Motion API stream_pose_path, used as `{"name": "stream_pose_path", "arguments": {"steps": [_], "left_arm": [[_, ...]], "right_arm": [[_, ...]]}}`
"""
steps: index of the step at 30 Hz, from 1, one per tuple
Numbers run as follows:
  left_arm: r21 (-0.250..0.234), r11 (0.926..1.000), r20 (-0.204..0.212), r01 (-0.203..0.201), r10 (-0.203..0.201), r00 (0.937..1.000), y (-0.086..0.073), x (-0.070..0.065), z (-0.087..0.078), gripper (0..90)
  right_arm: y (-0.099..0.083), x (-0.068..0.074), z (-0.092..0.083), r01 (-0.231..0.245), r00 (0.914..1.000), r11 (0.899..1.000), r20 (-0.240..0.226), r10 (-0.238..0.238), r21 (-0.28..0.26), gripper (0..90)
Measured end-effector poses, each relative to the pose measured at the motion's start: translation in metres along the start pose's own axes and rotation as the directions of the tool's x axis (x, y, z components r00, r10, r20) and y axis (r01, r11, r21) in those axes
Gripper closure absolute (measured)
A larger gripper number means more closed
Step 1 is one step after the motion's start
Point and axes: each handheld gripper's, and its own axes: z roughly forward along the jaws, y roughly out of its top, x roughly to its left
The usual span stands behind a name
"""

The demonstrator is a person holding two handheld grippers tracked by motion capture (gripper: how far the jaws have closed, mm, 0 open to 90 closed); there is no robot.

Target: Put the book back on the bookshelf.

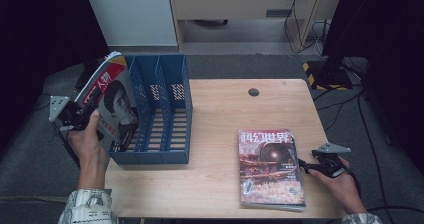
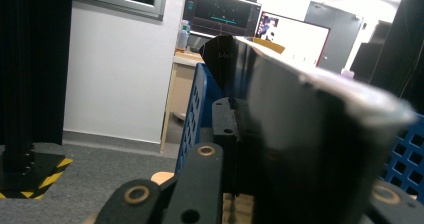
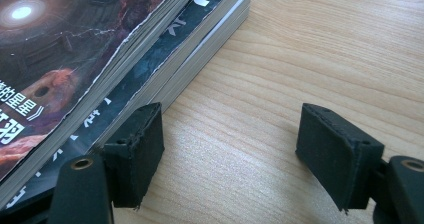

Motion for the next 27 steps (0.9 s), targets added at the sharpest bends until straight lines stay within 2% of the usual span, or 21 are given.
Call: {"name": "stream_pose_path", "arguments": {"steps": [4, 15, 19, 27], "left_arm": [[0.007, 1.0000, -0.002, 0.002, -0.002, 1.0000, -0.004, 0.000, 0.001, 86.5], [0.049, 0.9981, -0.011, -0.037, 0.038, 0.9992, -0.019, -0.003, 0.007, 86.5], [0.035, 0.9994, -0.018, -0.007, 0.008, 0.9998, -0.021, 0.001, 0.006, 86.4], [0.024, 0.9997, -0.026, 0.004, -0.004, 0.9996, -0.020, 0.003, 0.009, 86.3]], "right_arm": [[0.000, 0.000, 0.000, -0.002, 1.0000, 1.000, 0.000, 0.002, 0.001, 27.1], [0.000, 0.000, 0.000, -0.001, 1.0000, 1.000, 0.001, 0.001, 0.000, 27.1], [0.000, 0.000, 0.000, -0.001, 1.0000, 1.000, 0.000, 0.001, 0.000, 27.1], [0.000, 0.000, 0.000, -0.003, 1.0000, 1.000, 0.000, 0.003, 0.001, 27.1]]}}
